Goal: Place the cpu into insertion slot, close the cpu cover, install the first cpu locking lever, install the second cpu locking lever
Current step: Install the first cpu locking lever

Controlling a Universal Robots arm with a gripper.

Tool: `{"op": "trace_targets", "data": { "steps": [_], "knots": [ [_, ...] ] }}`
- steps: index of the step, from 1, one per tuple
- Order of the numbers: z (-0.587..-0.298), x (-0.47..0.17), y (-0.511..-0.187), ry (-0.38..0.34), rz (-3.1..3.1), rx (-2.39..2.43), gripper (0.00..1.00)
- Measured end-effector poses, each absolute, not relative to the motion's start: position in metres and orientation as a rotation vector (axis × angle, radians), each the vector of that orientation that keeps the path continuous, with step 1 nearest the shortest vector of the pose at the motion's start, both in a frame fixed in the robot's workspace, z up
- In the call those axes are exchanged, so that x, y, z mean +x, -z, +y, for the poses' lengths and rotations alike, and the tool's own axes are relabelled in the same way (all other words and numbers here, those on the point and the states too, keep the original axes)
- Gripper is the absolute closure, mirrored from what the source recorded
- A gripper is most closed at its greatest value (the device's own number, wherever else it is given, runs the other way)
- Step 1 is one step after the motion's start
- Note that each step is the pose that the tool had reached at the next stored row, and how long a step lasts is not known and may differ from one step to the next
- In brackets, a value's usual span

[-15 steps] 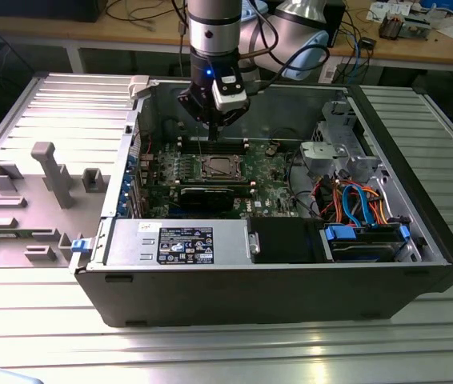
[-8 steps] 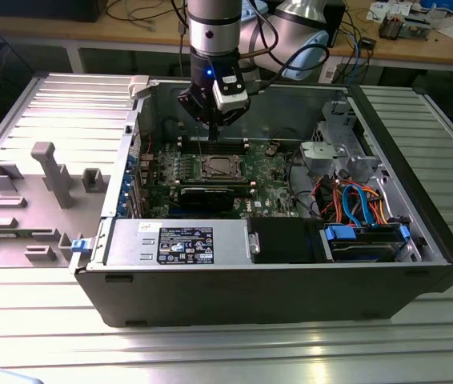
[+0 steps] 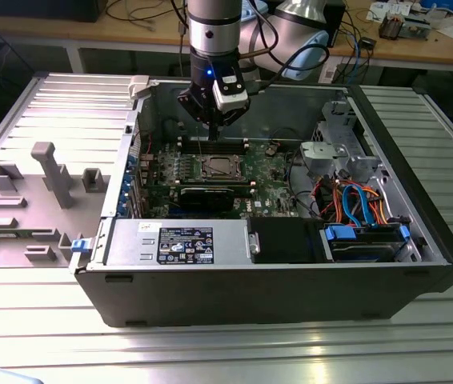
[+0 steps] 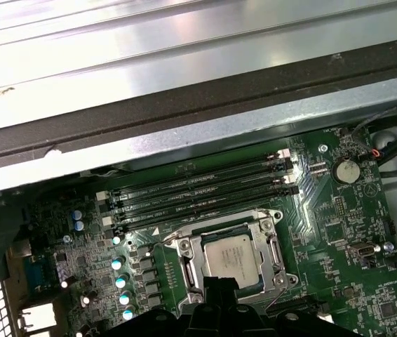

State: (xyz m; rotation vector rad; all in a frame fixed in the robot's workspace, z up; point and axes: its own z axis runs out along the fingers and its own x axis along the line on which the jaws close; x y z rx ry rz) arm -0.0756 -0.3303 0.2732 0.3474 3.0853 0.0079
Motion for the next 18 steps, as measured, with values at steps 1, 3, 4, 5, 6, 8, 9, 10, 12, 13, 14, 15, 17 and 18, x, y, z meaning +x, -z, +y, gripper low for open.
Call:
{"op": "trace_targets", "data": {
  "steps": [1, 3, 4, 5, 6, 8, 9, 10, 12, 13, 14, 15, 17, 18],
  "knots": [
    [-0.3303, -0.0756, -0.2732, -0.008, 3.086, 0.343, 0.89],
    [-0.3303, -0.0758, -0.2732, -0.010, 3.094, 0.257, 0.89],
    [-0.3303, -0.0758, -0.2732, -0.010, 3.095, 0.254, 0.89],
    [-0.3303, -0.0758, -0.2732, -0.010, 3.095, 0.254, 0.89],
    [-0.3303, -0.0758, -0.2732, -0.010, 3.095, 0.253, 0.89],
    [-0.3303, -0.0760, -0.2732, -0.010, 3.095, 0.253, 0.89],
    [-0.3303, -0.0761, -0.2732, -0.010, 3.095, 0.253, 0.89],
    [-0.3303, -0.0762, -0.2732, -0.010, 3.095, 0.253, 0.89],
    [-0.3303, -0.0764, -0.2732, -0.010, 3.095, 0.253, 0.89],
    [-0.3303, -0.0765, -0.2732, -0.010, 3.095, 0.253, 0.89],
    [-0.3303, -0.0765, -0.2732, -0.010, 3.095, 0.252, 0.89],
    [-0.3303, -0.0768, -0.2732, -0.010, 3.095, 0.252, 0.89],
    [-0.3303, -0.0777, -0.2732, -0.010, 3.095, 0.249, 0.89],
    [-0.3303, -0.0782, -0.2732, -0.010, 3.095, 0.245, 0.89]
  ]
}}
